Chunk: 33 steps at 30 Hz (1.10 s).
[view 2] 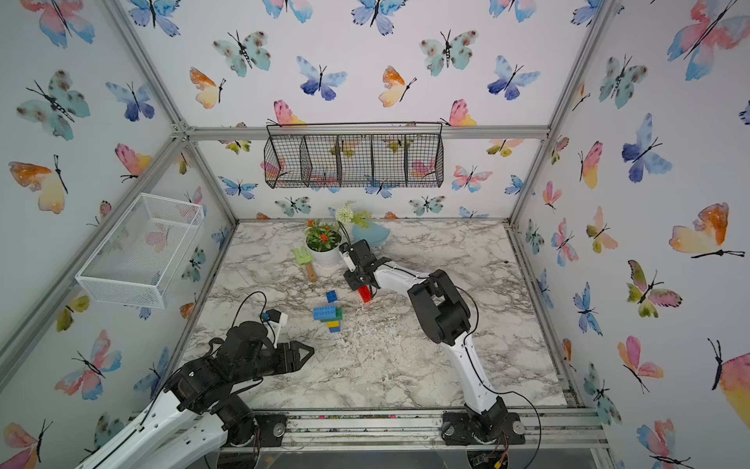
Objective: Assemble a spoon with lego
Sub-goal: Pick up the lego brick from the center of the board, then place the lego brick at the center of the board.
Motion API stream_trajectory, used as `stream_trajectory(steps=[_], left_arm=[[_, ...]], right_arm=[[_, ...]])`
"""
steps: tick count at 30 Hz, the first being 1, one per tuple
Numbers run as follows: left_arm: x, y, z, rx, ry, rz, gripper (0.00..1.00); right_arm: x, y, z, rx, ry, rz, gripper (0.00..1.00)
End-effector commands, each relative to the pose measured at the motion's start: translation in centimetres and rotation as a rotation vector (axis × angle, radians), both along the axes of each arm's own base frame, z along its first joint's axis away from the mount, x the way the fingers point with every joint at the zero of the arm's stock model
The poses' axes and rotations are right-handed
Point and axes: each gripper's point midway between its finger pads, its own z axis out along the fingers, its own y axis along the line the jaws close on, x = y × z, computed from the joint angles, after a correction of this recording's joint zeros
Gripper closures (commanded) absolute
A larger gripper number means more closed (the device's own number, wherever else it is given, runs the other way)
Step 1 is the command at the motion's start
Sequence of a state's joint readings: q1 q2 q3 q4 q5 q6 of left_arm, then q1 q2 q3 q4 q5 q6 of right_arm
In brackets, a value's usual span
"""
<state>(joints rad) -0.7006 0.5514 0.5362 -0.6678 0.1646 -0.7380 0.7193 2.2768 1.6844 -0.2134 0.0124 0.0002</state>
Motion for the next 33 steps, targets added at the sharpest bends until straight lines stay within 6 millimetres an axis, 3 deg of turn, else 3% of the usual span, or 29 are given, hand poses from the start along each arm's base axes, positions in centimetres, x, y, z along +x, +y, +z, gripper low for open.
stream_trajectory(steps=[1,10,13,16,22,28,33], left_arm=[[0.0,-0.8,1.4,-0.048,-0.022,-0.027,0.35],[0.4,-1.8,2.2,-0.075,-0.046,-0.058,0.35],[0.6,-2.4,2.4,-0.093,-0.053,-0.071,0.35],[0.8,-3.1,2.8,-0.134,-0.062,-0.086,0.35],[0.7,-4.5,2.8,-0.179,-0.066,-0.118,0.36],[0.6,-5.0,2.6,-0.178,-0.064,-0.135,0.35],[0.5,-5.1,2.5,-0.177,-0.065,-0.139,0.35]], right_arm=[[-0.7,-1.4,1.5,-0.011,-0.001,-0.028,0.80],[-1.5,-3.2,7.0,0.002,-0.073,-0.062,0.83],[-1.9,-4.5,7.6,-0.036,-0.075,-0.085,0.83],[-2.7,-6.6,7.2,-0.101,-0.062,-0.138,0.83],[-5.4,-10.2,4.4,-0.156,0.000,-0.222,0.82],[-8.0,-11.6,1.2,-0.137,0.077,-0.259,0.81],[-9.0,-12.3,0.6,-0.119,0.089,-0.271,0.80]])
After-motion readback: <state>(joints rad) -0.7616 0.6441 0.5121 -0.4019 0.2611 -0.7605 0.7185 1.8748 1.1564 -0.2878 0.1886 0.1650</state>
